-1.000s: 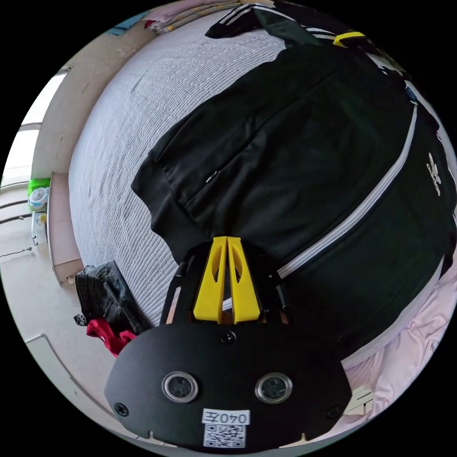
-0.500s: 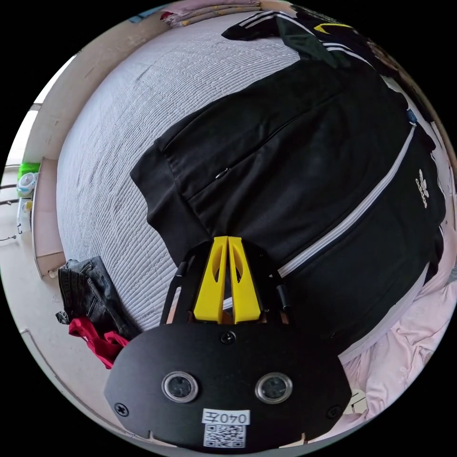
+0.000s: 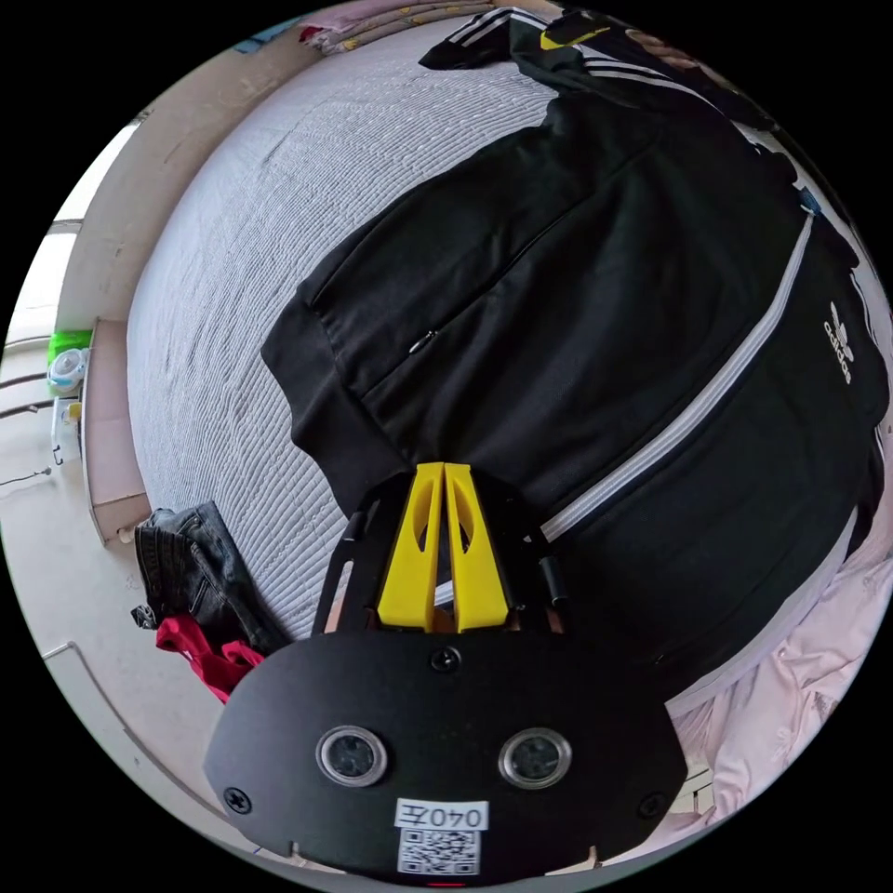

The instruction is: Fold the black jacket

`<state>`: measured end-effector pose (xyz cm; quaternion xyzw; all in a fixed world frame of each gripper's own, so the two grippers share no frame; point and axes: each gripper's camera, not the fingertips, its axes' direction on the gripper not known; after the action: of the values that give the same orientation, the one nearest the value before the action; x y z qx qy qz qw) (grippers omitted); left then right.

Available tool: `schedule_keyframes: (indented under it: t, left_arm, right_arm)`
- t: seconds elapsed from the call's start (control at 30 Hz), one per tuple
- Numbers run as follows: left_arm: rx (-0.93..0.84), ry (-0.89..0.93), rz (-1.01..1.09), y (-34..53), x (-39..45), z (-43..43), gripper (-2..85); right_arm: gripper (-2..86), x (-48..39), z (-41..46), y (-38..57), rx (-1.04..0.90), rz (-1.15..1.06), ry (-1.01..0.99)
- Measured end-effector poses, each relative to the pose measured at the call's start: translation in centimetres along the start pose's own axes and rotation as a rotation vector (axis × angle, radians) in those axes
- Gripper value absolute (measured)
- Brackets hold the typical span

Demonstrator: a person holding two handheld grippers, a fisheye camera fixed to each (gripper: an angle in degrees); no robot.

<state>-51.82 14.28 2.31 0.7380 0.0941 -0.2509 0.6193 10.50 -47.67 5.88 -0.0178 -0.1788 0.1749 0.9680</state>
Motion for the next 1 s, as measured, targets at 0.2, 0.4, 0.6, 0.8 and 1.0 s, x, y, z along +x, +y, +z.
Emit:
schedule_keyframes:
  t: [0.2,0.4,0.6,0.8,1.0]
  left_arm:
    - [0.014,0.009,-0.02,0.5,0.1,-0.2,-0.8]
    - [-0.012,-0.026,-0.016,0.3,1.1,-0.2,-0.8]
    - [0.015,-0.012,-0.054,1.4,1.1,-0.4,-0.8]
    - [0.204,0.13,-0.185,4.6,-2.9,-2.8,-0.9]
    - [0.437,0.082,-0.295,1.8,-4.4,-6.0,-0.9]
  right_arm:
    - [9.4,4.4,-1.5,0.9,-0.072,-0.025,0.082]
    - [0.4,6.3,3.4,-0.3,-0.12,0.05,0.006]
    - [2.2,17.0,7.9,2.8,-0.051,0.457,-0.417]
    - [8.3,10.7,-2.3,5.3,0.016,0.173,0.052]
    - [-0.8,3.2,-2.3,10.7,-0.049,-0.054,0.049]
